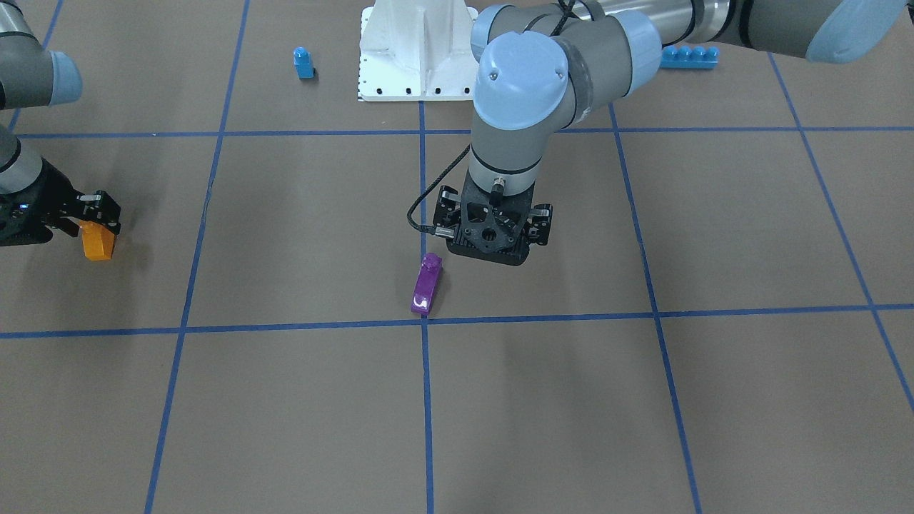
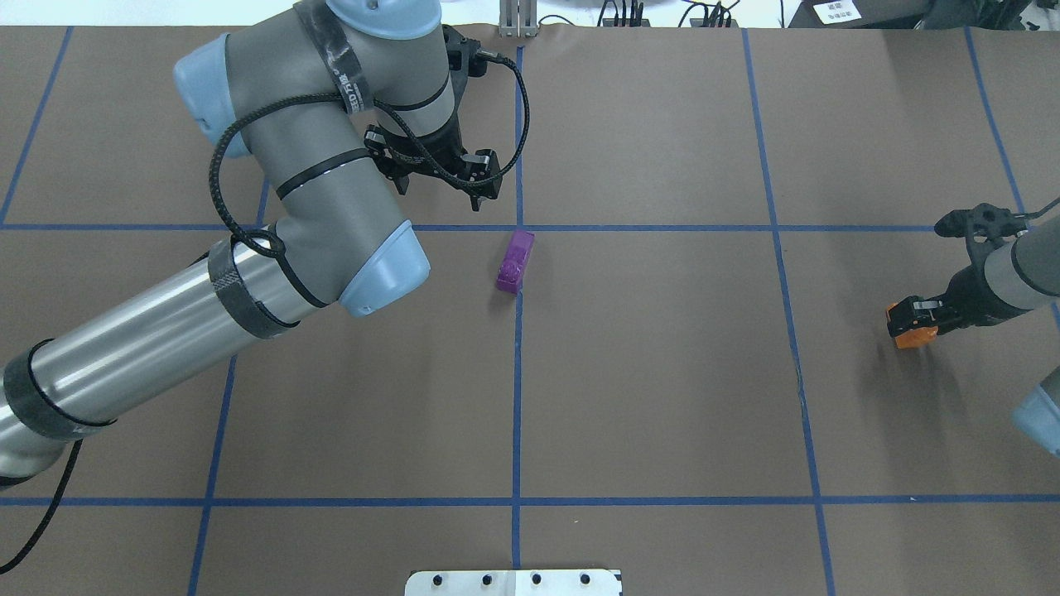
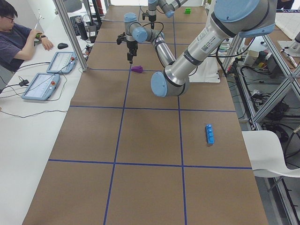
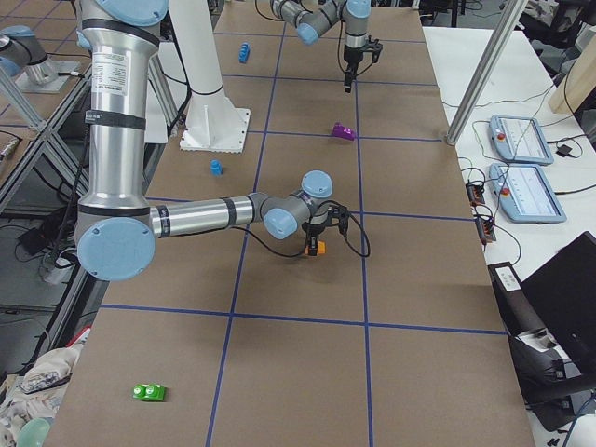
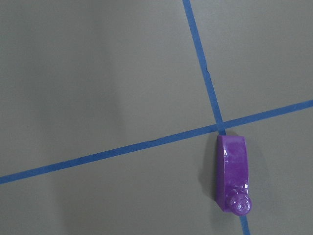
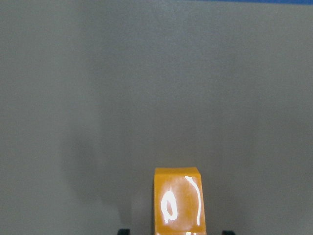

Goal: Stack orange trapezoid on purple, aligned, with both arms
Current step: 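Lower the right gripper onto the orange trapezoid block and grasp it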

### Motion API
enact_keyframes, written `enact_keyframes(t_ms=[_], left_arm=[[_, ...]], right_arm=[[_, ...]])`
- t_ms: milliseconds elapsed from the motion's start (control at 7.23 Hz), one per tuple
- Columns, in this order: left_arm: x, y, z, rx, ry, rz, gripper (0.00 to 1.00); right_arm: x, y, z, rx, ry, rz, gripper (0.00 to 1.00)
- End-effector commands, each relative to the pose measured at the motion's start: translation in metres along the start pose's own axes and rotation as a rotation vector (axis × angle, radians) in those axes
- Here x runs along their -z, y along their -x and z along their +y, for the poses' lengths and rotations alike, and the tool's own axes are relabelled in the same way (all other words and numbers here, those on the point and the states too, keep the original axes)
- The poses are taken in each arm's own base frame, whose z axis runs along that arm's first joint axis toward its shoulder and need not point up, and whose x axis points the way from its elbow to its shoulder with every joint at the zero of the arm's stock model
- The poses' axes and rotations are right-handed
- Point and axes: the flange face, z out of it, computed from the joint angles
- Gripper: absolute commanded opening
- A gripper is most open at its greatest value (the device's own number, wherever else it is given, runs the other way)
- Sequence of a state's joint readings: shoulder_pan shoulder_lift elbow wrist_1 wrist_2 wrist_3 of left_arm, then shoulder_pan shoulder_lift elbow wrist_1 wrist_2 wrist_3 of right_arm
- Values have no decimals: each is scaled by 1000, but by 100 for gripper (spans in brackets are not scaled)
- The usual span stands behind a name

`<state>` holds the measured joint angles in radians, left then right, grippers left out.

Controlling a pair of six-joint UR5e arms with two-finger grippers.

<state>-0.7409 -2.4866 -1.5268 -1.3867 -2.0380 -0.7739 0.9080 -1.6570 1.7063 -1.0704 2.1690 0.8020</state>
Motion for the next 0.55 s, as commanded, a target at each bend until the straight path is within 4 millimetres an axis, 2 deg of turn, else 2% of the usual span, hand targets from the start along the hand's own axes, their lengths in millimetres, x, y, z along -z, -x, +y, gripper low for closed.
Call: enact_keyframes(t_ms=[0,138,415], left_arm=[[3,0,1,-1,-5,3,100],[1,2,2,0,-2,1,100],[6,4,7,-5,-12,9,100]], right_arm=[[-3,0,2,0,9,3,59],[-4,1,3,0,13,6,42],[4,8,2,5,8,-15,2]])
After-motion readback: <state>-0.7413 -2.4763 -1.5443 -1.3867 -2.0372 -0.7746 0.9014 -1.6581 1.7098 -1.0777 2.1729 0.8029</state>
